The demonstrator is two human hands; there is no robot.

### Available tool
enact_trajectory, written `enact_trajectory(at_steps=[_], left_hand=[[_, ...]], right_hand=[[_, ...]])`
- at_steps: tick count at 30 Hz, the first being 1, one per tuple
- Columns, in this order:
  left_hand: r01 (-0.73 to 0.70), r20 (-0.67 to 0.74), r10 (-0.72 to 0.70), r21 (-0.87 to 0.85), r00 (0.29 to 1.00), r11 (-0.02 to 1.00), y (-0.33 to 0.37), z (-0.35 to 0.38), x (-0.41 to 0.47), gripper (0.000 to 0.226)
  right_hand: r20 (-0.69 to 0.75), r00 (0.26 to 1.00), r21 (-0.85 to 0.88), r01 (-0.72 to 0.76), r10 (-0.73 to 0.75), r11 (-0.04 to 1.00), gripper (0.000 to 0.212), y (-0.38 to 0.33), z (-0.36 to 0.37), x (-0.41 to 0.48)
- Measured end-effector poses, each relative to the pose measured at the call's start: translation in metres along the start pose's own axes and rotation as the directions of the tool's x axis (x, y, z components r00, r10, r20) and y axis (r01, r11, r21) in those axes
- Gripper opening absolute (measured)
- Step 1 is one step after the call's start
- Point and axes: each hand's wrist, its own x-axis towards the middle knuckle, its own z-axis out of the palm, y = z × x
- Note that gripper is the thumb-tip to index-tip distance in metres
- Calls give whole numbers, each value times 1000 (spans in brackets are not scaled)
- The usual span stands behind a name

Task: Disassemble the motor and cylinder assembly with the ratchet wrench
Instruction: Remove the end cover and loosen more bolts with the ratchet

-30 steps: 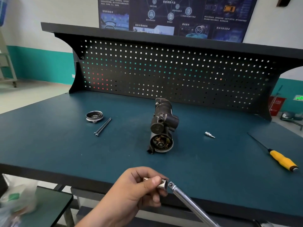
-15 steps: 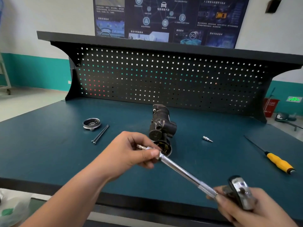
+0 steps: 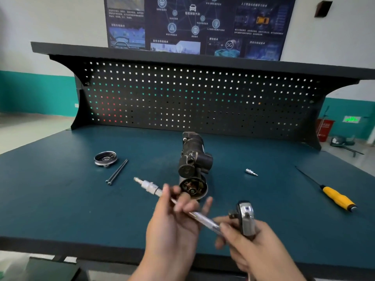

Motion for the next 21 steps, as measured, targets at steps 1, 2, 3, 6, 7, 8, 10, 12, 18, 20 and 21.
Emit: enact_trajectory(at_steps=[1, 2, 3, 6, 7, 8, 10, 12, 18, 20, 21], left_hand=[[10, -55, -18, -128, 998, 992, 6, 2, 4, 36], [1, -103, -28, -254, 994, 967, 14, 3, 7, 36], [-32, -143, -21, -363, 990, 931, 23, 4, 10, 36], [-102, -194, -1, -519, 981, 849, 39, -1, 11, 33], [-99, -200, -8, -519, 980, 849, 39, -3, 10, 32], [-92, -201, -16, -515, 979, 852, 38, -5, 8, 32], [-76, -198, -30, -504, 980, 860, 33, -7, 5, 32], [-58, -182, -39, -501, 982, 864, 28, -6, 1, 32], [-54, -196, -32, -418, 980, 907, 23, -8, -3, 34], [-46, -191, -35, -402, 981, 914, 24, -10, -4, 35], [-39, -190, -41, -399, 981, 916, 24, -11, -5, 35]], right_hand=[[15, 1000, 3, 13, -13, 1000, 30, -1, 0, 1], [3, 1000, 20, 11, -11, 1000, 35, -2, -2, 2], [3, 1000, 85, -15, 15, 996, 40, -1, -6, 4], [277, 954, 440, -232, 115, 868, 59, -2, -9, 7], [386, 916, 493, -304, 108, 815, 60, -3, -7, 7], [460, 884, 514, -344, 86, 786, 60, -3, -5, 7], [516, 855, 504, -357, 57, 786, 54, -4, 4, 5], [482, 874, 487, -331, 68, 808, 51, -6, 16, 3], [313, 939, 440, -277, 143, 854, 46, -6, 26, 3], [308, 939, 415, -279, 154, 866, 46, -2, 24, 3], [311, 938, 403, -278, 155, 872, 46, 0, 24, 2]])
